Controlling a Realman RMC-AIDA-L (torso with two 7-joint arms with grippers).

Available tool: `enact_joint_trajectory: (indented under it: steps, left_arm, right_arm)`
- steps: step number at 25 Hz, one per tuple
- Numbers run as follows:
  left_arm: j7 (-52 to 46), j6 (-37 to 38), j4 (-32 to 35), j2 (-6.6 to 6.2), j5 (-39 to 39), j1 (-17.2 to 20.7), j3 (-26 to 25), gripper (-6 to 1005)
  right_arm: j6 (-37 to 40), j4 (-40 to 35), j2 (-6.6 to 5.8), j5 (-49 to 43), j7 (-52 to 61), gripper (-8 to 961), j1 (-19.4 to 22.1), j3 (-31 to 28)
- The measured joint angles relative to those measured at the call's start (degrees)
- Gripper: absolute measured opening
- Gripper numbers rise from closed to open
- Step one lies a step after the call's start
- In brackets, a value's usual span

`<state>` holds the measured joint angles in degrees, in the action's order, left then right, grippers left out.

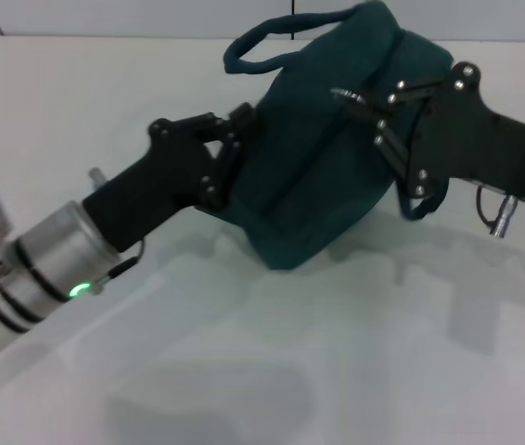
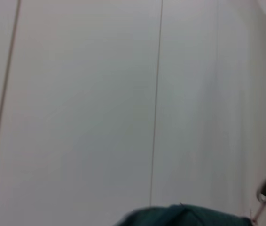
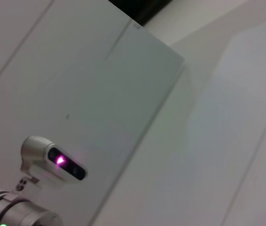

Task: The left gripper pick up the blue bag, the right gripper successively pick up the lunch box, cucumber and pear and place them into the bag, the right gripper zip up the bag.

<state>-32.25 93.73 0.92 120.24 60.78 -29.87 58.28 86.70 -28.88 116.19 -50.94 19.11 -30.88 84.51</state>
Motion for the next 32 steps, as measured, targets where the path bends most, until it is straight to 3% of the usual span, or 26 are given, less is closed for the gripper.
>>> enact_joint_trajectory:
  steps: [4,11,21,27,32]
  left_arm:
    - [-0.13,2.45,3.75,-0.09,0.00,3.69,0.08,26]
    - [-0.03,3.31,4.72,-0.35,0.00,6.05,0.16,24]
    - [-0.35,2.11,5.14,-0.37,1.68,5.66,0.35,7]
    - [-0.01,3.50,3.97,0.26,0.69,4.42,-0.12,67]
    - [0.22,4.00,1.81,0.38,-6.05,4.64,-0.38,239]
  right_arm:
    - [0.26,-0.04,0.00,0.91,-0.01,15,-0.51,1.88]
    - [-0.82,1.08,-0.05,8.51,0.00,15,1.04,1.41]
    - [-1.36,3.87,-0.24,14.61,0.12,15,1.71,1.51]
    - [-1.22,5.06,-0.03,14.36,0.10,15,1.03,2.82]
    - [-0.58,4.63,0.00,14.43,0.22,15,0.40,6.42]
